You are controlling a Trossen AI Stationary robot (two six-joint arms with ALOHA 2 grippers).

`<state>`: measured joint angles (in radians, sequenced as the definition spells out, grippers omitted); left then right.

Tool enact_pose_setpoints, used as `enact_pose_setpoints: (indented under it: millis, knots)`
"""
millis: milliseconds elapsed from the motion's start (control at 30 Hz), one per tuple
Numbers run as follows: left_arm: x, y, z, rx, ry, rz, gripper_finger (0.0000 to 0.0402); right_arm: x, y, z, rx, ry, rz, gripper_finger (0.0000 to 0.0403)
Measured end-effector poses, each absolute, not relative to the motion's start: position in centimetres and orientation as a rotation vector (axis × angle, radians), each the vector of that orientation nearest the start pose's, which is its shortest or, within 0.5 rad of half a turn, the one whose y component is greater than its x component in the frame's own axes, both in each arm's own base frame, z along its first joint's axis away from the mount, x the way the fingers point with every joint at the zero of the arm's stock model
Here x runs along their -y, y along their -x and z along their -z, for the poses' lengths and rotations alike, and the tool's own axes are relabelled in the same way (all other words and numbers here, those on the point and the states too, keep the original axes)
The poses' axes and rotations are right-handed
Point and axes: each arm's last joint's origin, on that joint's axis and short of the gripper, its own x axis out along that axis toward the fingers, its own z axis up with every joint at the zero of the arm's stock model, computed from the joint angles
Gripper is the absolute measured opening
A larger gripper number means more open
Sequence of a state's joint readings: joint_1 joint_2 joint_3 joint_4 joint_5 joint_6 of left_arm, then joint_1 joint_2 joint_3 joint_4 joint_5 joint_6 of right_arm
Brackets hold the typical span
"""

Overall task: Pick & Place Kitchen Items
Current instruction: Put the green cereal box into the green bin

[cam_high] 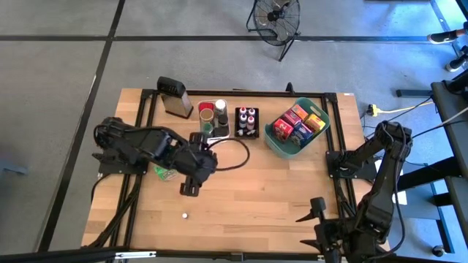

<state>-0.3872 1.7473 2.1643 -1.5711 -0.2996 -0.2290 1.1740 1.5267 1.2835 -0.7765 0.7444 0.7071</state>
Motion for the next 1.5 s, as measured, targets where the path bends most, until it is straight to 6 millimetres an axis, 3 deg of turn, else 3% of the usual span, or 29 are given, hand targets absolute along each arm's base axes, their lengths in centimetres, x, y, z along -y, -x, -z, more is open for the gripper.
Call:
enact_pose_setpoints:
  millis: [233, 600, 767, 1100, 1233, 1500]
  knots:
    - [9.7, -26.4, -43.6, -1.056, -0.107, -0.114, 0.0288, -27.7, -13.7, -28.9, -0.672, 0.162, -0.159, 0.0291]
    - [7.6, -18.5, -36.2, -1.336, 0.100, -0.223, 0.0288, -27.7, -13.7, -28.9, -0.678, 0.180, -0.172, 0.0291]
    - [7.9, -16.6, -32.9, -1.421, 0.117, -0.300, 0.0288, -27.5, -14.1, -29.0, -0.650, 0.192, -0.137, 0.0291]
    - [7.8, -15.8, -28.0, -1.504, 0.150, -0.499, 0.0288, -27.0, -14.9, -29.0, -0.643, 0.184, -0.100, 0.0291]
    - [7.5, -16.1, -27.3, -1.481, 0.220, -0.570, 0.0288, -27.0, -14.9, -29.0, -0.644, 0.174, -0.096, 0.0291]
    - [7.3, -17.2, -27.1, -1.439, 0.343, -0.533, 0.0288, -27.0, -14.9, -29.0, -0.651, 0.170, -0.104, 0.0291]
